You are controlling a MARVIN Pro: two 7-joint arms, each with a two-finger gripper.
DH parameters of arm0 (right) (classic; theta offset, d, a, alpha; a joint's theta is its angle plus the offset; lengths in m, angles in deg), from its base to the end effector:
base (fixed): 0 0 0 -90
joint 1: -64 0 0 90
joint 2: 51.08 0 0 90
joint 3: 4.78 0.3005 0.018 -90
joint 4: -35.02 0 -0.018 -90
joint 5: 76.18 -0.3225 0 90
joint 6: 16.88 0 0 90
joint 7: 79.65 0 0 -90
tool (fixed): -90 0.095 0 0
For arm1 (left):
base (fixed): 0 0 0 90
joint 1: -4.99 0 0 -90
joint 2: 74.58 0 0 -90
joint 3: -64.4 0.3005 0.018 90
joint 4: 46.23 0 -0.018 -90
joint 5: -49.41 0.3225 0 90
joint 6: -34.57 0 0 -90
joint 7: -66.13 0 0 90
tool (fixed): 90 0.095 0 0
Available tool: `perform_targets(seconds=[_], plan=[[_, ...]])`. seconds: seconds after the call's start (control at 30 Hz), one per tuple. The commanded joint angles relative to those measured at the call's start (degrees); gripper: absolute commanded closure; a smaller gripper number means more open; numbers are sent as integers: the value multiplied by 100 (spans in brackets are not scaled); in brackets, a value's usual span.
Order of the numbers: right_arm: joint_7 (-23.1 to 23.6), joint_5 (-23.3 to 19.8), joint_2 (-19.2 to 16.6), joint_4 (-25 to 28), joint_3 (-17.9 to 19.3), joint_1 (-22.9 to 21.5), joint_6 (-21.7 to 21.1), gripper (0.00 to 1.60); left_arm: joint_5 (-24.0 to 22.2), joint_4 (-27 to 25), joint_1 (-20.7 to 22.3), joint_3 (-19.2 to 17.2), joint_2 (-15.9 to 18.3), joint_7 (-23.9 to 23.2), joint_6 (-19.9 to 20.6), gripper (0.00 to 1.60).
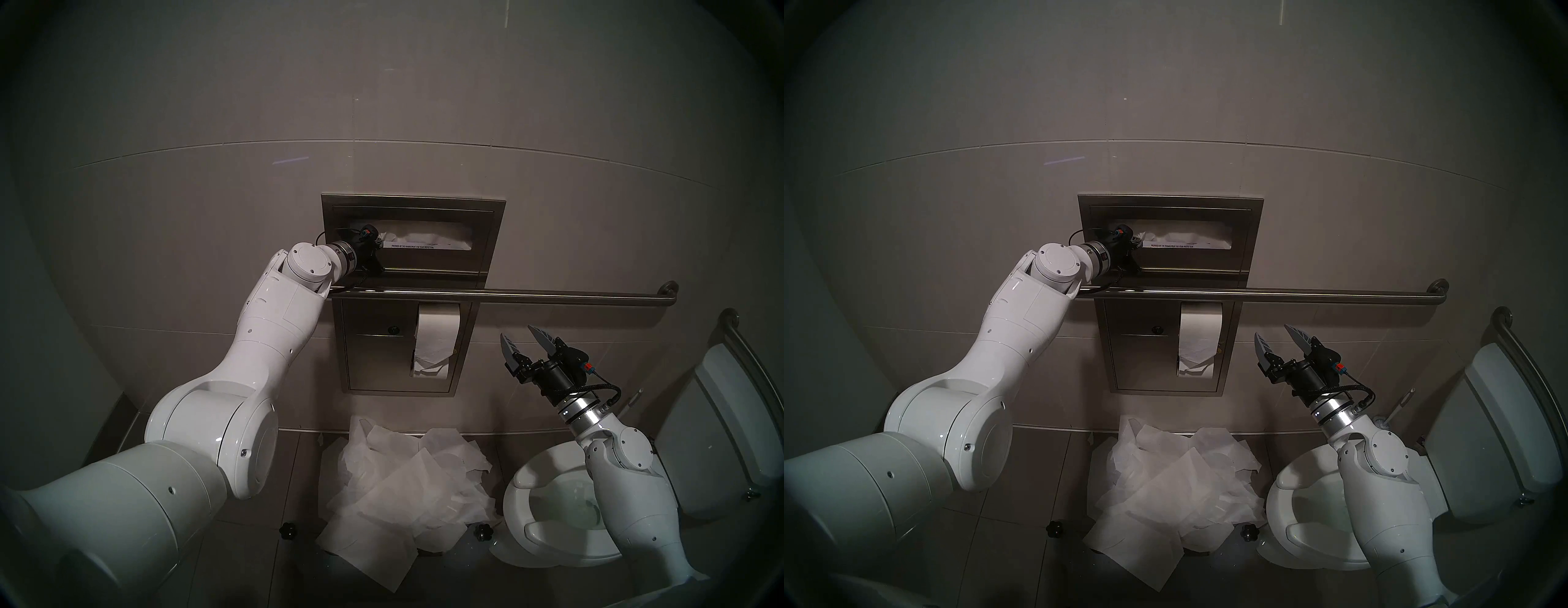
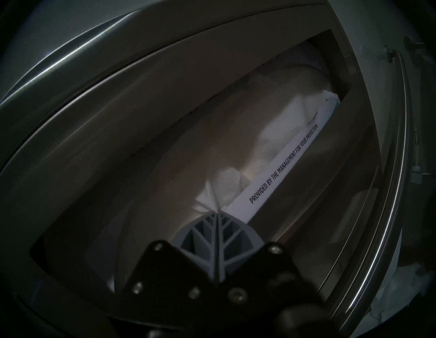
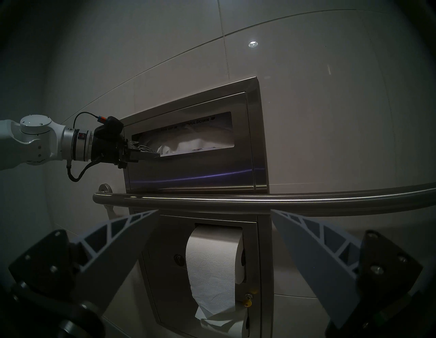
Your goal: Take out a toilet seat cover
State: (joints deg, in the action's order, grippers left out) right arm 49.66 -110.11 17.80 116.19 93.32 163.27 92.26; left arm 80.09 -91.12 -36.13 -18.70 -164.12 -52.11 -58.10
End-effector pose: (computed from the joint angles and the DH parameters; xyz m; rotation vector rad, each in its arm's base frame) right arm 0.3588 -0.1376 -0.3583 -1.7685 -0.2942 -2.0710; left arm 0.6418 -0.0688 -0.2004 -2.0103 1.2611 -1.9516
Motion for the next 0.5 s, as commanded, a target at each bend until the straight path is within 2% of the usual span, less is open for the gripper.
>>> perform_targets(seconds=[0.0, 0.17, 0.3, 0.37, 0.4, 0.43, 0.47], plan=[[8, -21, -18, 174, 30, -160, 48, 0, 23, 112, 647, -16, 4, 8, -132, 160], [14, -24, -17, 191, 33, -171, 54, 0, 80, 434, 964, 40, -24, -58, -253, 160], [17, -26, -15, 203, 35, -175, 58, 0, 104, 455, 907, 44, -39, -50, -386, 160], [19, -27, -14, 212, 37, -177, 59, 0, 117, 653, 1084, 62, -43, -91, -454, 160], [20, -28, -14, 216, 37, -178, 60, 0, 105, 504, 921, 30, -46, -62, -527, 160], [20, -28, -13, 219, 38, -180, 61, 0, 109, 716, 1121, 54, -49, -111, -550, 160], [20, -29, -12, 226, 39, -180, 62, 0, 109, 732, 1110, 57, -54, -127, -630, 160]])
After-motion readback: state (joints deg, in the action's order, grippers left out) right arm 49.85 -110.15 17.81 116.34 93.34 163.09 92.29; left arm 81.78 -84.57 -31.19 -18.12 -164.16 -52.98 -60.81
